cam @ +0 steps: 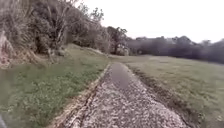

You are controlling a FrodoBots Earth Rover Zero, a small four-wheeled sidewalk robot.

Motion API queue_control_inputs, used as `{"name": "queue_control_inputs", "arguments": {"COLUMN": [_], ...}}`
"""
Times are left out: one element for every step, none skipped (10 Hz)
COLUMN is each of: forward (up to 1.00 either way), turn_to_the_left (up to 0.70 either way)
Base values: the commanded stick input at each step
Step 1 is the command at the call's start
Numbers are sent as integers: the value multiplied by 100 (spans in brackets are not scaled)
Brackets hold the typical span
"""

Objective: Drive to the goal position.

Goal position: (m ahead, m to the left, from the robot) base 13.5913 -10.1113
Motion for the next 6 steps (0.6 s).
{"name": "queue_control_inputs", "arguments": {"forward": [70,70,70,70,70,70], "turn_to_the_left": [0,-1,-5,-18,-23,-23]}}
